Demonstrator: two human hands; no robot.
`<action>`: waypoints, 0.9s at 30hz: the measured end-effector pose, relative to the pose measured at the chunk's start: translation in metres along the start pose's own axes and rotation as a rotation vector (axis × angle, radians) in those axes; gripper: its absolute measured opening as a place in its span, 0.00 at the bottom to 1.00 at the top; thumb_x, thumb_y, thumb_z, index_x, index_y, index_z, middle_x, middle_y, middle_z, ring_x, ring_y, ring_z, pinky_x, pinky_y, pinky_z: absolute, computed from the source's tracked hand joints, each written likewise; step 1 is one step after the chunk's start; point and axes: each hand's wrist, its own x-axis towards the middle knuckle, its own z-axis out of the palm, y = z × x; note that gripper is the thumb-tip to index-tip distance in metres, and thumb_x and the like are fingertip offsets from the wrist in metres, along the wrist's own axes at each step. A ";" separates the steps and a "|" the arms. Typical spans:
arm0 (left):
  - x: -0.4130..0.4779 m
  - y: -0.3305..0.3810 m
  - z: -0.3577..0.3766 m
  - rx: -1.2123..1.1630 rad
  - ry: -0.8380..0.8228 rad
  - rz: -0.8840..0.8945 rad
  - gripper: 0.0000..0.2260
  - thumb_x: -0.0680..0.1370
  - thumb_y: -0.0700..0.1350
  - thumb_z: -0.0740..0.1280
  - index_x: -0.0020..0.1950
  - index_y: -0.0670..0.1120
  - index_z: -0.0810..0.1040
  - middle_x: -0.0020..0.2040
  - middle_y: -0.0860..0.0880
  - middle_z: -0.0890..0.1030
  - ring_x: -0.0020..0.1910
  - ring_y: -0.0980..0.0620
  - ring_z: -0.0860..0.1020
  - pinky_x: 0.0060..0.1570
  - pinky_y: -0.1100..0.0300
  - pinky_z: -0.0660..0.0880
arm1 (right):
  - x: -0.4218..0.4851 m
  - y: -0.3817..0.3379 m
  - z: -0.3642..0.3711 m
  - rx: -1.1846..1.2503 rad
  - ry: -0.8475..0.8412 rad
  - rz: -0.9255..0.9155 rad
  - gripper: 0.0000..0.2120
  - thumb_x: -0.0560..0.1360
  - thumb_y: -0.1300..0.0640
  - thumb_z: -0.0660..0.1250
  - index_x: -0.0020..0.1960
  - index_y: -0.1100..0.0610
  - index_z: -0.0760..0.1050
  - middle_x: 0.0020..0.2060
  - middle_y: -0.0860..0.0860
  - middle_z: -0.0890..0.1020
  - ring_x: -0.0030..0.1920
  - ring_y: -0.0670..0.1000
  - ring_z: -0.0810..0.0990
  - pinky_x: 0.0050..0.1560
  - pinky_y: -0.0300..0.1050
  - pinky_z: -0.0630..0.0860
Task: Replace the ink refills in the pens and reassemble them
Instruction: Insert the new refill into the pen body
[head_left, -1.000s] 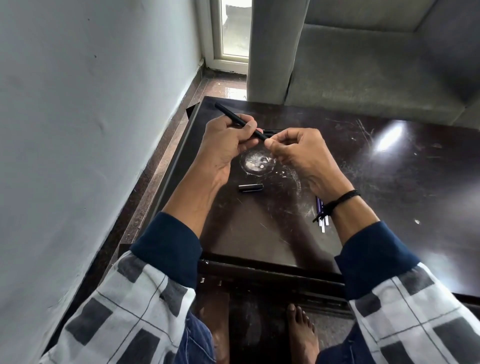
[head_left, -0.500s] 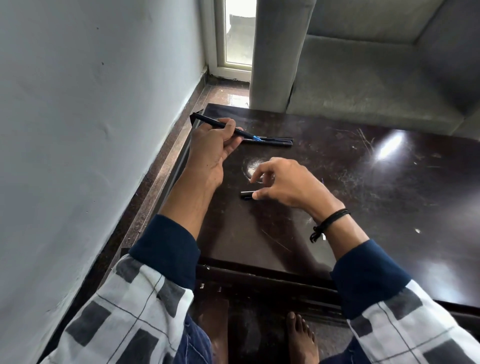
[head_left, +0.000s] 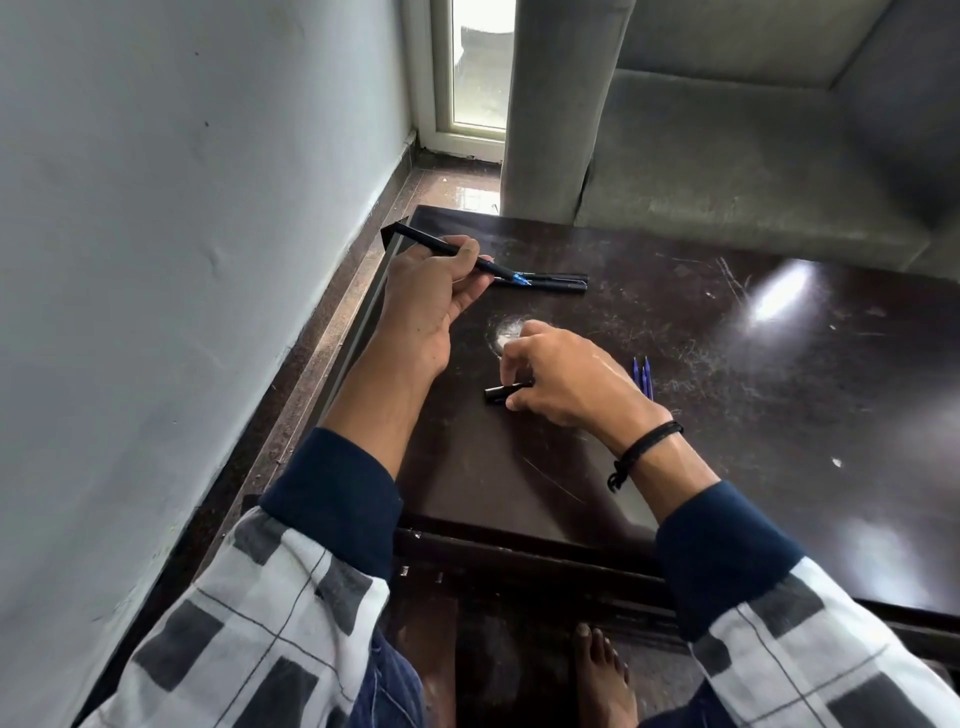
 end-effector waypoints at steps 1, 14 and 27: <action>0.000 0.000 0.000 0.000 -0.002 -0.001 0.03 0.78 0.36 0.69 0.51 0.41 0.80 0.51 0.41 0.84 0.50 0.48 0.84 0.49 0.60 0.82 | 0.000 0.000 0.000 -0.007 -0.004 0.003 0.08 0.72 0.53 0.77 0.49 0.48 0.80 0.49 0.44 0.73 0.48 0.48 0.74 0.46 0.47 0.73; -0.002 -0.002 0.003 0.007 -0.018 -0.004 0.03 0.78 0.36 0.69 0.49 0.43 0.79 0.52 0.39 0.83 0.54 0.45 0.84 0.48 0.61 0.82 | -0.002 -0.001 -0.002 -0.003 -0.071 -0.038 0.10 0.76 0.54 0.73 0.55 0.48 0.78 0.44 0.44 0.81 0.47 0.49 0.79 0.45 0.47 0.74; -0.001 -0.002 0.002 0.010 -0.028 0.000 0.03 0.78 0.36 0.69 0.48 0.43 0.79 0.49 0.42 0.84 0.56 0.44 0.84 0.48 0.61 0.81 | -0.001 -0.001 -0.003 0.057 -0.030 0.035 0.12 0.73 0.56 0.68 0.54 0.45 0.79 0.43 0.43 0.77 0.47 0.53 0.80 0.44 0.45 0.70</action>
